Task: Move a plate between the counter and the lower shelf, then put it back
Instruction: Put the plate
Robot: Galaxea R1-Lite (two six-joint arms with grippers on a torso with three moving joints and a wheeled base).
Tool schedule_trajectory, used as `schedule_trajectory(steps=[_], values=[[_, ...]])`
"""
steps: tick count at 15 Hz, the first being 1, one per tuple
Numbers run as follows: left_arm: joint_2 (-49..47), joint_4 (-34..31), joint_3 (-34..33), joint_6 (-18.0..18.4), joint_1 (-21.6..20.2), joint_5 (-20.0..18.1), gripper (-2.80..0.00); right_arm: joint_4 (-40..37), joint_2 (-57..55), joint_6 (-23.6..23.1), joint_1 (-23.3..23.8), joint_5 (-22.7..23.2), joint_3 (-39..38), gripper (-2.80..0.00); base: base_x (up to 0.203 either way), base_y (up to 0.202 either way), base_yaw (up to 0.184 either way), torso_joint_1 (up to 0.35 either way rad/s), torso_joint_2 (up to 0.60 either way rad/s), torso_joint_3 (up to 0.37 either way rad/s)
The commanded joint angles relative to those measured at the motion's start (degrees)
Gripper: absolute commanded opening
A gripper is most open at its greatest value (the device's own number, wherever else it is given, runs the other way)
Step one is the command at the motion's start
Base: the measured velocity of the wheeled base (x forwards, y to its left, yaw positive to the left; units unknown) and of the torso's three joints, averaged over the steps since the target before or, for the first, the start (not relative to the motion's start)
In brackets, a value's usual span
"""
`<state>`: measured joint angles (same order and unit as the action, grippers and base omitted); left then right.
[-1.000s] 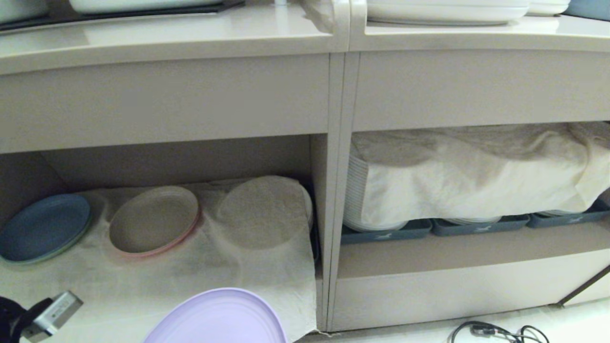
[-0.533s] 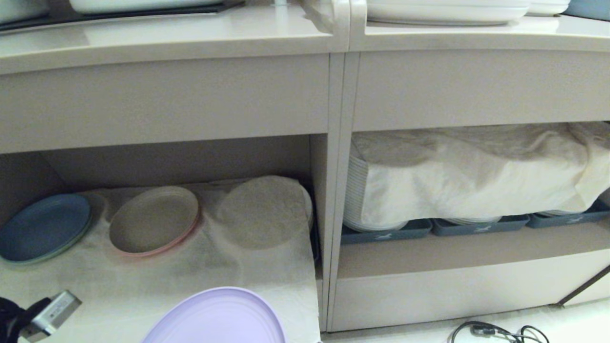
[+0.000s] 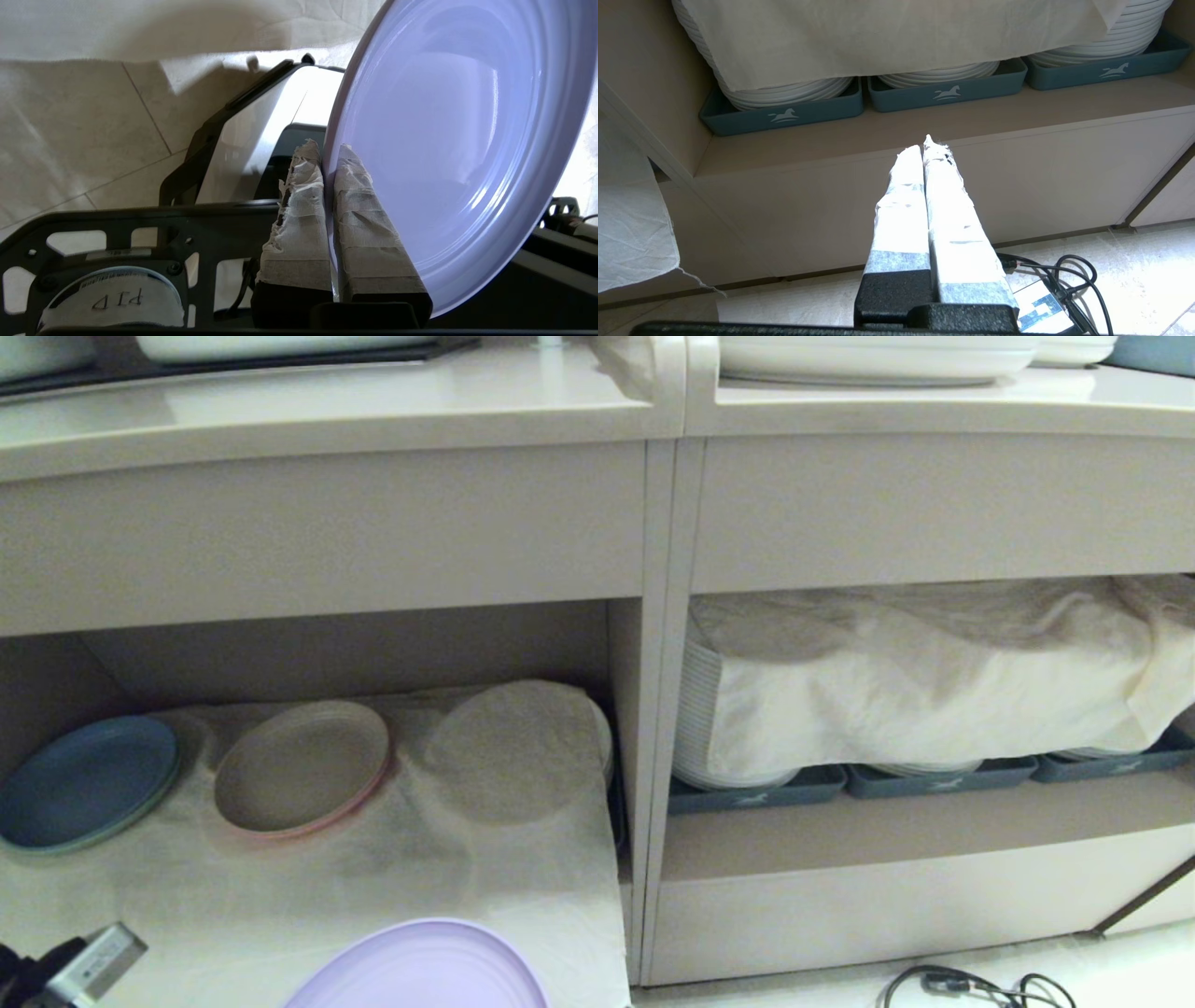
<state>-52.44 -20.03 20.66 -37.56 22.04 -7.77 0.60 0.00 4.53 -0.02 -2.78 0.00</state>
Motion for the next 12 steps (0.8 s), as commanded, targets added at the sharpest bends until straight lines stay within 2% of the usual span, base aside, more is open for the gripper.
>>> schedule_trajectory(steps=[1,12], values=[[1.1,-0.2,-0.1,-0.2,0.0,-0.1,-2.8,0.0,0.0,0.0,-0.1,0.0,0.0,-2.8,0.0,0.0,0.0,0.0,0.0,0.0],[1.5,-0.3,-0.3,-0.2,0.1,-0.1,-2.8,0.0,0.0,-0.1,0.0,0.0,0.0,-2.8,0.0,0.0,0.0,0.003,-0.01,-0.006]])
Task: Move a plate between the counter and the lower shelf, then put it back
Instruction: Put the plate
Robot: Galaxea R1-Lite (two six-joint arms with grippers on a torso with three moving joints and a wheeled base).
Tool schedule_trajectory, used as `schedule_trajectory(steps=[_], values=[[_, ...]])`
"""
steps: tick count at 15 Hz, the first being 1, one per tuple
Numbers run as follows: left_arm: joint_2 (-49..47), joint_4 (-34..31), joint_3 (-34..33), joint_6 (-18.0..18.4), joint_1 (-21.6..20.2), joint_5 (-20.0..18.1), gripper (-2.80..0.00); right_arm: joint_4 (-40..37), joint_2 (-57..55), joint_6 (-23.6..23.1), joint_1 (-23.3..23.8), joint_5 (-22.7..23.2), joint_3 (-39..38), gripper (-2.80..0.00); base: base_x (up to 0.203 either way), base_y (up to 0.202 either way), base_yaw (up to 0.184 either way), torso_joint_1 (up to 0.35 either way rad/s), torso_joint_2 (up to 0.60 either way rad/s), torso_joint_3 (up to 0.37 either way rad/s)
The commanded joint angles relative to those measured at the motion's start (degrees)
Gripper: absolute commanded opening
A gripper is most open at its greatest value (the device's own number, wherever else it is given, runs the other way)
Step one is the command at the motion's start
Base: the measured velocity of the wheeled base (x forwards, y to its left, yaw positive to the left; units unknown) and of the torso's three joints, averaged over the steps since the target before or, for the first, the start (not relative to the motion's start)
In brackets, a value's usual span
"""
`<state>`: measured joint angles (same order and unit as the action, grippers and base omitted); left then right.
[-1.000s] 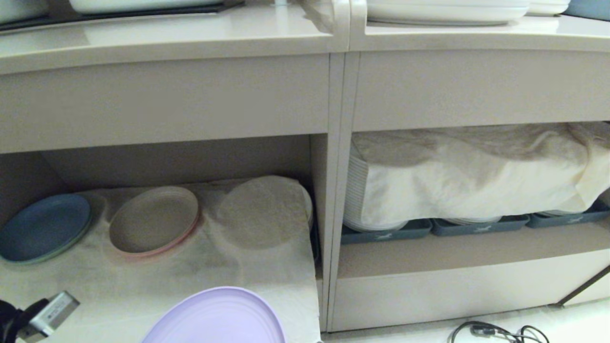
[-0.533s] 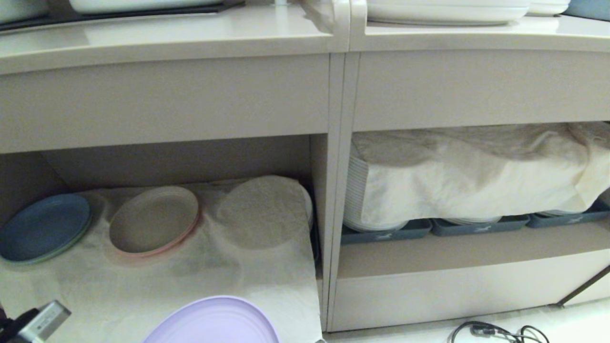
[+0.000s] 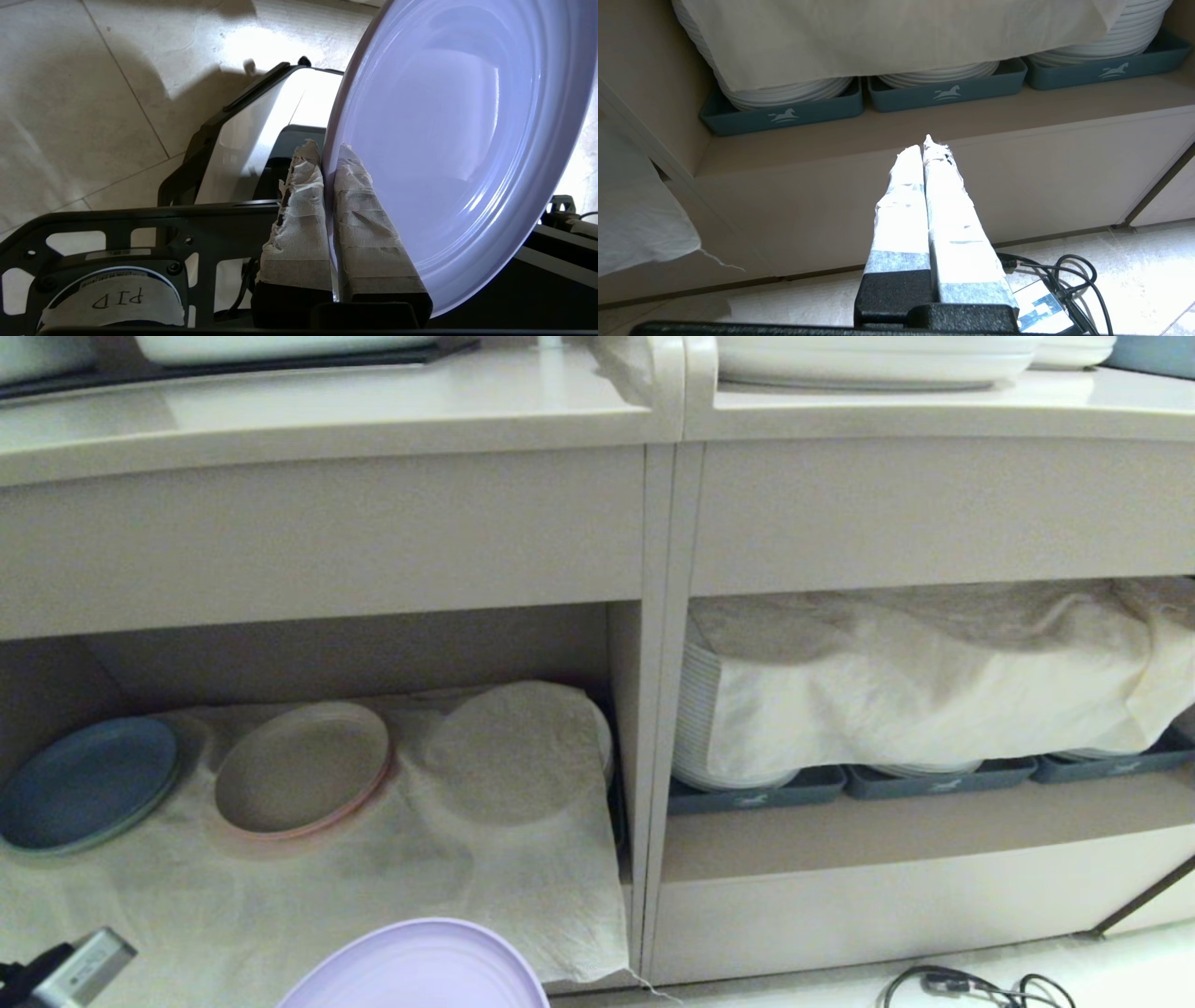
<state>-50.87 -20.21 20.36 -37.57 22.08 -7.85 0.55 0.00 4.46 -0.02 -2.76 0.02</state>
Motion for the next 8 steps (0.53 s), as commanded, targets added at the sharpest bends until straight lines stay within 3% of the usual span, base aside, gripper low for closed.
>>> schedule_trajectory(steps=[1,4,8], values=[[0.0,-0.1,0.0,-0.2,0.0,-0.1,-2.8,0.1,0.0,0.0,-0.1,-0.1,0.1,-2.8,0.0,0.0,0.0,0.075,-0.25,-0.202],[0.0,-0.1,-0.1,-0.3,0.0,-0.1,-2.8,0.1,0.0,0.0,0.0,-0.1,0.0,-2.8,0.0,0.0,0.0,0.068,-0.23,-0.272],[0.0,-0.1,0.0,-0.3,0.0,-0.1,-2.8,0.1,0.0,0.0,0.0,-0.1,0.0,-2.8,0.0,0.0,0.0,0.168,-0.53,-0.284]])
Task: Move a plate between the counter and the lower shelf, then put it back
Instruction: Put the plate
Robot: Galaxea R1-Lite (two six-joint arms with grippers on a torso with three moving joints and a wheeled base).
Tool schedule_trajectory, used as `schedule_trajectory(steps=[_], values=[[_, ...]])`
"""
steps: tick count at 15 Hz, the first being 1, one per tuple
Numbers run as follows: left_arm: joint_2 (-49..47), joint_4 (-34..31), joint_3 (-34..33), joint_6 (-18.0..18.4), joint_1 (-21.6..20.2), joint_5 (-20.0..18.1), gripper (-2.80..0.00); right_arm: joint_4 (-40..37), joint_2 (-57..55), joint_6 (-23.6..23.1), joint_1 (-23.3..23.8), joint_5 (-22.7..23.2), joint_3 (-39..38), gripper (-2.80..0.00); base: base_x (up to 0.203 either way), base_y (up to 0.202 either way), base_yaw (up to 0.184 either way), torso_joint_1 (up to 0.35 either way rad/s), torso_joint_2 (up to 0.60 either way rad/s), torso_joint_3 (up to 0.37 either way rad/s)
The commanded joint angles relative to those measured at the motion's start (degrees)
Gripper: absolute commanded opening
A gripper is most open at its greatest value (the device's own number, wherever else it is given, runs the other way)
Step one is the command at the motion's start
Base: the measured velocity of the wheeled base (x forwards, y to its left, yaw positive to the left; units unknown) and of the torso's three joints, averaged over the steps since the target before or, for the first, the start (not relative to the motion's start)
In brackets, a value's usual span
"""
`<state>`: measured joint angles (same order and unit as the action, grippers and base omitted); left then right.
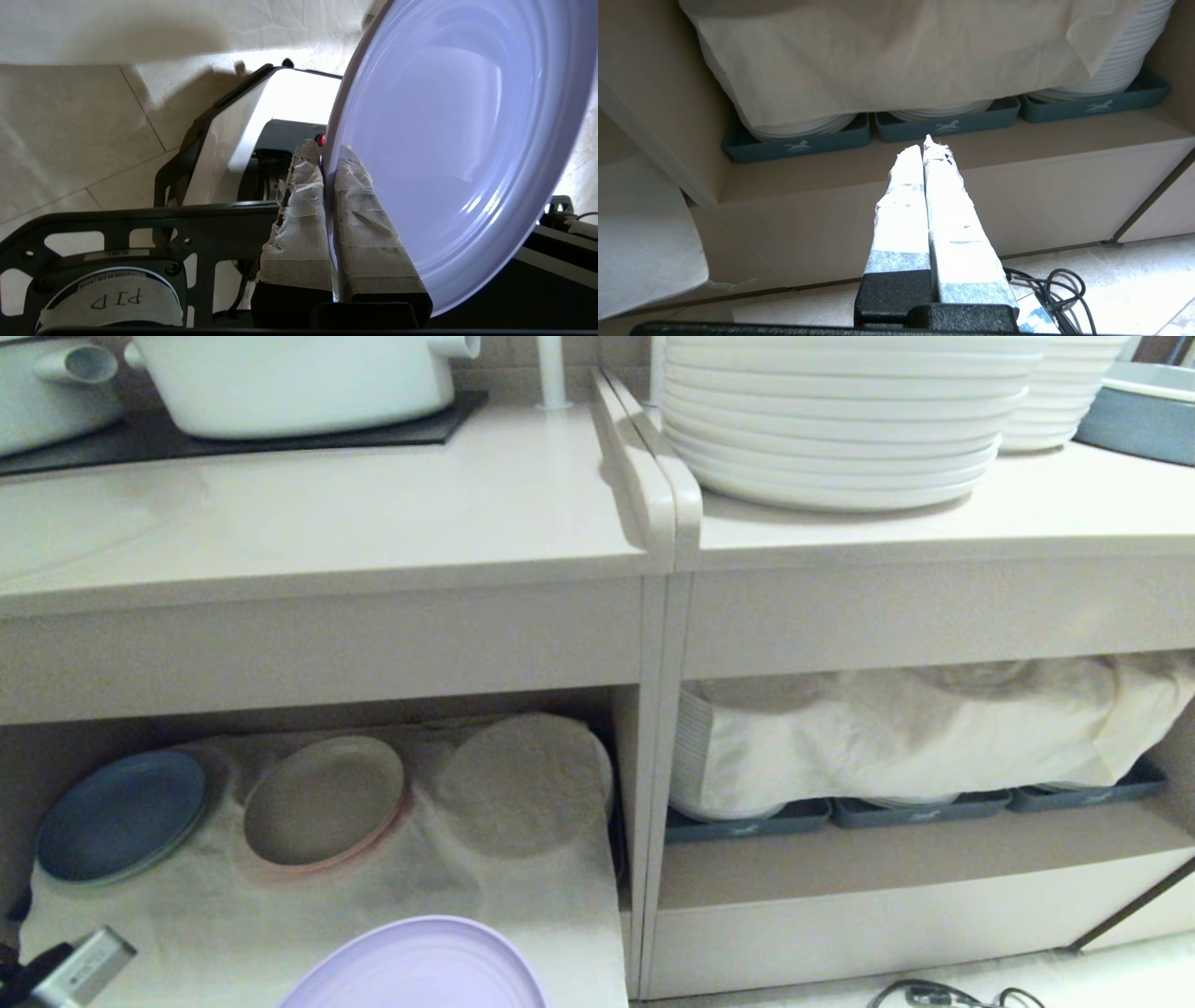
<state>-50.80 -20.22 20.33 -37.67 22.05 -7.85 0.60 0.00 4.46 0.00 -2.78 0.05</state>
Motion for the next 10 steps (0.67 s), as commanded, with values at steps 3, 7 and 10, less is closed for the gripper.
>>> schedule_trajectory(steps=[3,7,10], values=[[-0.2,-0.1,0.1,-0.1,0.1,-0.1,-2.8,0.0,0.0,0.1,0.0,0.0,0.0,-2.8,0.0,0.0,0.0,0.171,-0.46,-0.282],[-0.2,-0.1,0.0,-0.2,0.1,-0.1,-2.8,0.0,0.0,0.1,-0.1,0.0,0.0,-2.8,0.0,0.0,0.0,0.19,-0.47,-0.28],[-0.4,-0.1,0.0,-0.2,0.1,-0.2,-2.8,0.0,0.0,0.1,-0.1,0.0,0.0,-2.8,0.0,0.0,0.0,0.211,-0.49,-0.277]])
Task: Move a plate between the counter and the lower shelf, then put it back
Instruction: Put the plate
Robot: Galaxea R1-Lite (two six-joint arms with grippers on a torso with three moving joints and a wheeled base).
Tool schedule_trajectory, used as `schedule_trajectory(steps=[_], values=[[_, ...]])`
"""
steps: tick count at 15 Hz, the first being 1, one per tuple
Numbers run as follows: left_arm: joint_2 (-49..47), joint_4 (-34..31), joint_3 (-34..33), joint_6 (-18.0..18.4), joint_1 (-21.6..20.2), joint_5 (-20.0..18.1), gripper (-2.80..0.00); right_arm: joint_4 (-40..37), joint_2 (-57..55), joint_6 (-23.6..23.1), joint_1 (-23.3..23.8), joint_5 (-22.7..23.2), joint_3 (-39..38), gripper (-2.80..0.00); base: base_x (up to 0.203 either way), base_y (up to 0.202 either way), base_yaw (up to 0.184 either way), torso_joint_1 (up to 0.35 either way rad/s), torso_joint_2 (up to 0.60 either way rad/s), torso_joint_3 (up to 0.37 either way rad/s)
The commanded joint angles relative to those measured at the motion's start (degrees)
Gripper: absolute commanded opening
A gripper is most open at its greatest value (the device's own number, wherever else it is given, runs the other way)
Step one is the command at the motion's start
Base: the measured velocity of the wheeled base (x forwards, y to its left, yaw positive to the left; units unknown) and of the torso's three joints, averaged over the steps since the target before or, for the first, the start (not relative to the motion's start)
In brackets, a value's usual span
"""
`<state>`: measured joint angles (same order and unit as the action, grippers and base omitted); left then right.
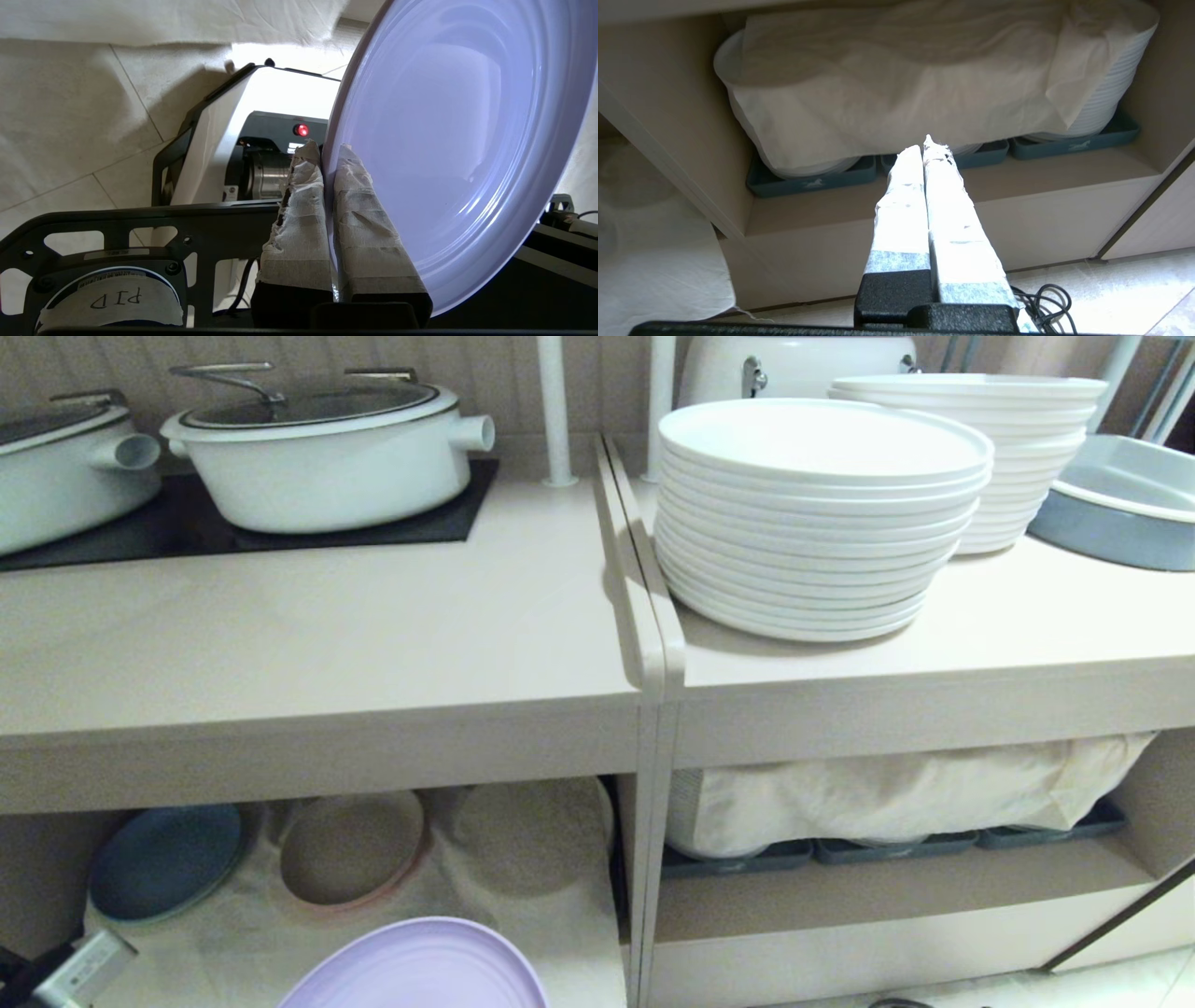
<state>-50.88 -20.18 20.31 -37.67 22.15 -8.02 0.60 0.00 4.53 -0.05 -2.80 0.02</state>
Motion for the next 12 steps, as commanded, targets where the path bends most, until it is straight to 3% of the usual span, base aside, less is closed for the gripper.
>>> schedule_trajectory(steps=[1,12], values=[[-0.3,-0.1,0.0,-0.2,0.1,-0.1,-2.8,0.0,0.0,0.0,0.0,0.0,0.0,-2.8,0.0,0.0,0.0,0.218,-0.5,-0.279],[-0.4,-0.1,0.3,-0.2,0.1,-0.1,-2.8,0.0,0.0,-0.1,0.0,0.0,0.0,-2.8,0.0,0.0,0.0,0.245,-0.54,-0.29]])
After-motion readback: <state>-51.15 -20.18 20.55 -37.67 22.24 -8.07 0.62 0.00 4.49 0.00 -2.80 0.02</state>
